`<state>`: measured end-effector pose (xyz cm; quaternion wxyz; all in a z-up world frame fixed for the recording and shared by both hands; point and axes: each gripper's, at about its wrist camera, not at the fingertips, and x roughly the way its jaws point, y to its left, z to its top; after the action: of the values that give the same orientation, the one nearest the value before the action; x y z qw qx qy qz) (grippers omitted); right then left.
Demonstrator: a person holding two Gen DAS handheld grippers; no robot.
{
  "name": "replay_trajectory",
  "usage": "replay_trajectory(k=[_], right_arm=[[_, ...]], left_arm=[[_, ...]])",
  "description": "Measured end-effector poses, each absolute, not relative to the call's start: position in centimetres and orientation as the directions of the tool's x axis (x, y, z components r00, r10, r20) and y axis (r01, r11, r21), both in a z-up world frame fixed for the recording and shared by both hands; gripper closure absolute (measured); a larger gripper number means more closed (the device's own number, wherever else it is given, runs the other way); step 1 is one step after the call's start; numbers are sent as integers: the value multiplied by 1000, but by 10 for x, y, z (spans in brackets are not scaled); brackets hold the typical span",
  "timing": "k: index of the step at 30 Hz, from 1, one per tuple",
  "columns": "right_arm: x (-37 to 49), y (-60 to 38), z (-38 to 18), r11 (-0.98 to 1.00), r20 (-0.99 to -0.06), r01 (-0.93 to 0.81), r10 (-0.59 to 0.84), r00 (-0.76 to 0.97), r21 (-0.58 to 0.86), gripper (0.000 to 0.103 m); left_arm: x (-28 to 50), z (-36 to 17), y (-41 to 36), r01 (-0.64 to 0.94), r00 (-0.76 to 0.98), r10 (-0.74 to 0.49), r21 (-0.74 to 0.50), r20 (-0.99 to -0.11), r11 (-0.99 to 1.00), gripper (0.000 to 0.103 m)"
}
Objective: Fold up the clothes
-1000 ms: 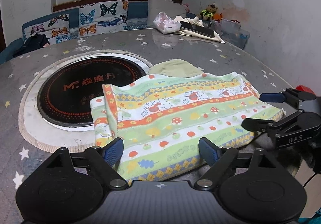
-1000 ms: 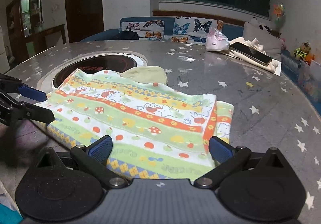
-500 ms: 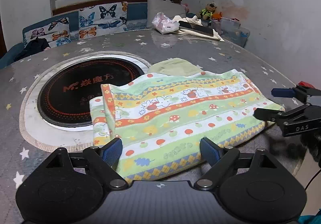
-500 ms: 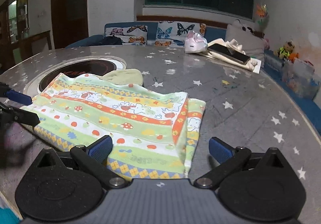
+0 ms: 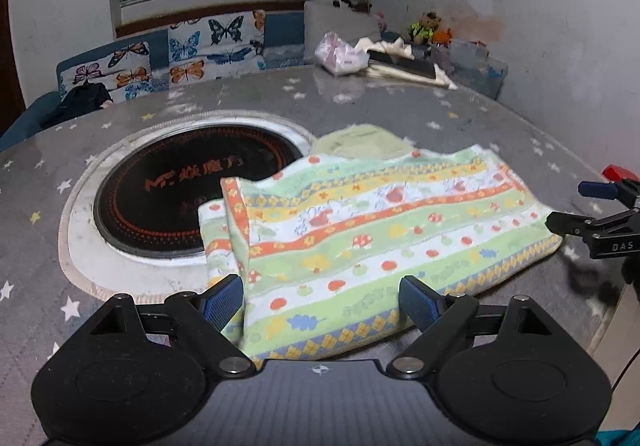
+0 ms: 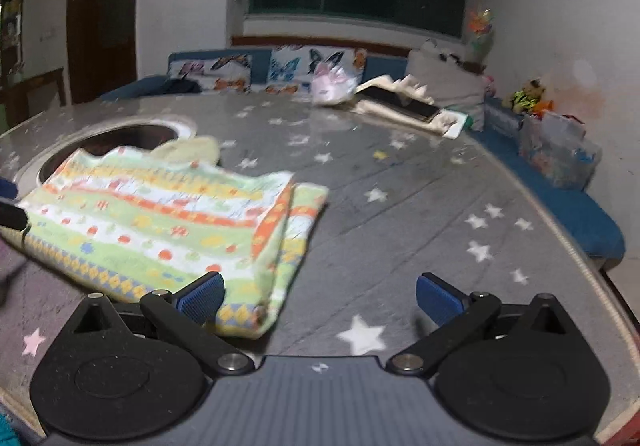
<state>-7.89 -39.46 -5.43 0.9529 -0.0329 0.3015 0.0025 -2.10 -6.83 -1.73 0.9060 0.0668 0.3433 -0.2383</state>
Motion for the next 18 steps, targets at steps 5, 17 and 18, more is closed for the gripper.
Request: replay_trajectory(k=[5,17,18], right_arm=[[-77,-399,-55,997,-578,-14,-30,816,-71,0],[-53,-337,-21,963,-485,-239,151,861,-124,0],[-48,-329,-22,954,-485,-270,178,856,-127,0]], left_arm=[[-20,-27,-73,481,643,-356,-5,-678,877,15],[-15,-22,-58,390,676,-304,-23,-671,920,17],[-14,-25,-57,381,673,-291,-19,-679,924,17]])
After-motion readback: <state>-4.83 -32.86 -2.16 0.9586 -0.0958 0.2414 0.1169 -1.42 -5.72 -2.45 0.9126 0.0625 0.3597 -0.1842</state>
